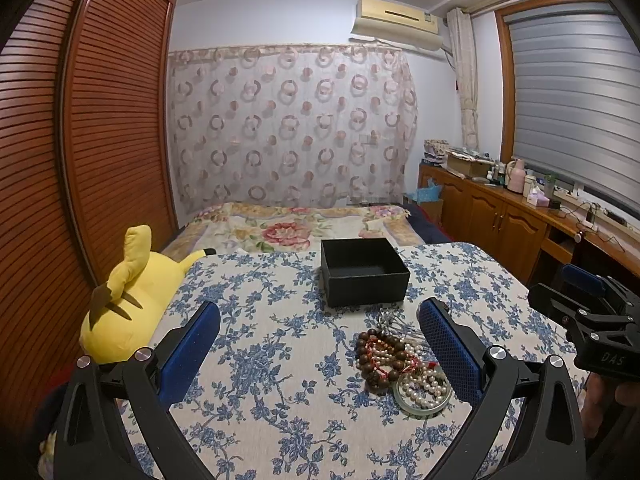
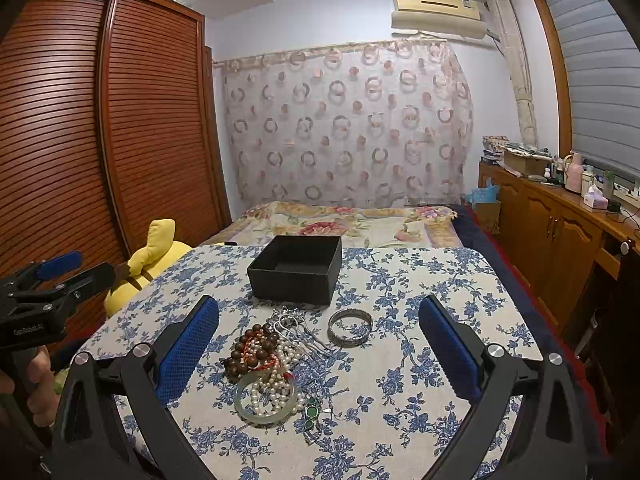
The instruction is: Organize jewelry
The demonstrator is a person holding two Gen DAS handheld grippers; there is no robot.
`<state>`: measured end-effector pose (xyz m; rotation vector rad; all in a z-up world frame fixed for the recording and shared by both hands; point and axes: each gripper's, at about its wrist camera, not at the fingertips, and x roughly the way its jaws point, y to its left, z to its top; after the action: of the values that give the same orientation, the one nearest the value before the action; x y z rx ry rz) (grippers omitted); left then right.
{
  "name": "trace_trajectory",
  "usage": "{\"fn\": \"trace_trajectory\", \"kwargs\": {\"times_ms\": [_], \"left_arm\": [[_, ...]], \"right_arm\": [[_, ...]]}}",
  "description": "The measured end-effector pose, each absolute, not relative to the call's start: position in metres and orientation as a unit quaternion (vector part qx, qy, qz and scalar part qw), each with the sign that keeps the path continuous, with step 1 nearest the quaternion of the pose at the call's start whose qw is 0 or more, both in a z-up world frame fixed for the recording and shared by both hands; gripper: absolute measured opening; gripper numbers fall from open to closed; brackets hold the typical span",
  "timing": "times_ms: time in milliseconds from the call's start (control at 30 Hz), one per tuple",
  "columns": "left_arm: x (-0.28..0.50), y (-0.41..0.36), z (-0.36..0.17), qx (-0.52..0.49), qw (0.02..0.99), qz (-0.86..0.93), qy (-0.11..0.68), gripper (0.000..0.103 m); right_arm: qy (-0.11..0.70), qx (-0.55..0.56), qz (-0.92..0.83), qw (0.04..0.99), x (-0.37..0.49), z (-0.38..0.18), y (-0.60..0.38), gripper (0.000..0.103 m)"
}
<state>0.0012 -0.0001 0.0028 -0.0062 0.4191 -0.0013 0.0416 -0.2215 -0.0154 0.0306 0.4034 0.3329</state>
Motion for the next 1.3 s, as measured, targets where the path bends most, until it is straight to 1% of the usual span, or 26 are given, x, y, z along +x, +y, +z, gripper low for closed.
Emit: {"fn": "trace_trajectory", "kwargs": {"times_ms": [1300], "left_arm": [[-0.0046, -0.0034, 0.0125, -0.002, 0.980, -0.004, 0.198, 0.097]], "right_arm": [[0.199, 0.017, 0.165, 0.966, 0.0382, -0.0133, -0.2202, 0.101]]}}
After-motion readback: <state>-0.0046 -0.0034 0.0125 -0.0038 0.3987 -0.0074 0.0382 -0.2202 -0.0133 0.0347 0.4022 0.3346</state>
